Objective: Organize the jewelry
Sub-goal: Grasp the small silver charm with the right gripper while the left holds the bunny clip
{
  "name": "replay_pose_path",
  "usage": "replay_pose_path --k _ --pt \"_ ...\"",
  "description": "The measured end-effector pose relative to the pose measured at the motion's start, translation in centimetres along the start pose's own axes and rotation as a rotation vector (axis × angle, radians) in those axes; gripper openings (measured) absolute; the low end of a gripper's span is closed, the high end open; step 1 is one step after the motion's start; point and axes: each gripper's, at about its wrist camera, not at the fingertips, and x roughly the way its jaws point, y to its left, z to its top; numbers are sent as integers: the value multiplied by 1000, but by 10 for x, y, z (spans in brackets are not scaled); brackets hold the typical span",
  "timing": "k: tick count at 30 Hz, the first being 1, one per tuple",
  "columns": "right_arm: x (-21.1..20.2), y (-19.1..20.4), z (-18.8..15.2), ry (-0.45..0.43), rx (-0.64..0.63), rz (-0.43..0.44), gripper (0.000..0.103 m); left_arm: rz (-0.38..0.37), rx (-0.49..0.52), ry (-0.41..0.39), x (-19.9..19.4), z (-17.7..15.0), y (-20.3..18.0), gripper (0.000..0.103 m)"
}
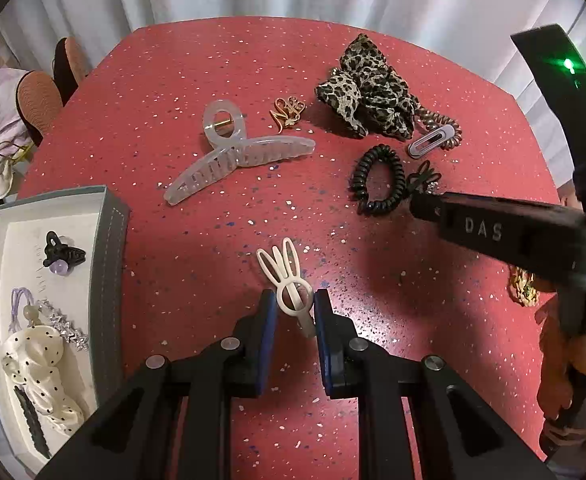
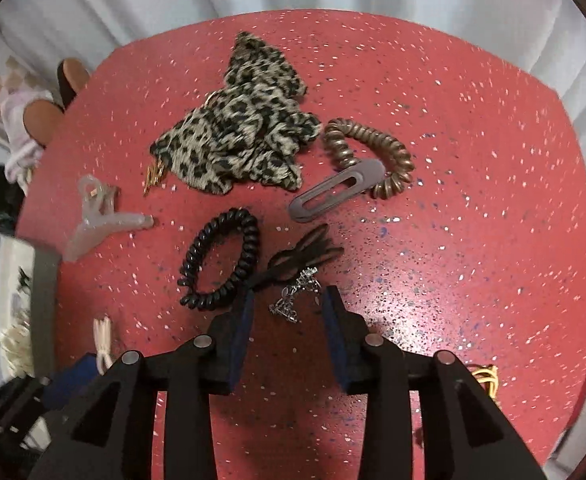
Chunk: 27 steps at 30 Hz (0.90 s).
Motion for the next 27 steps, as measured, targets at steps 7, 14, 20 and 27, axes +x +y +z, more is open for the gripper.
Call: replay_pose_path --k 7,14,20,27 --pt "-12 -18 -26 -18 66 86 5 -6 -1 0 -4 -7 5 21" --pt "-39 -45 -54 -15 104 149 3 -8 7 -2 -10 -14 2 21" --pt "-58 -52 -76 -5 113 163 2 -8 29 0 -18 -23 -4 21" --pt "-46 -54 -75 16 158 143 8 -10 40 7 -20 -31 -4 21"
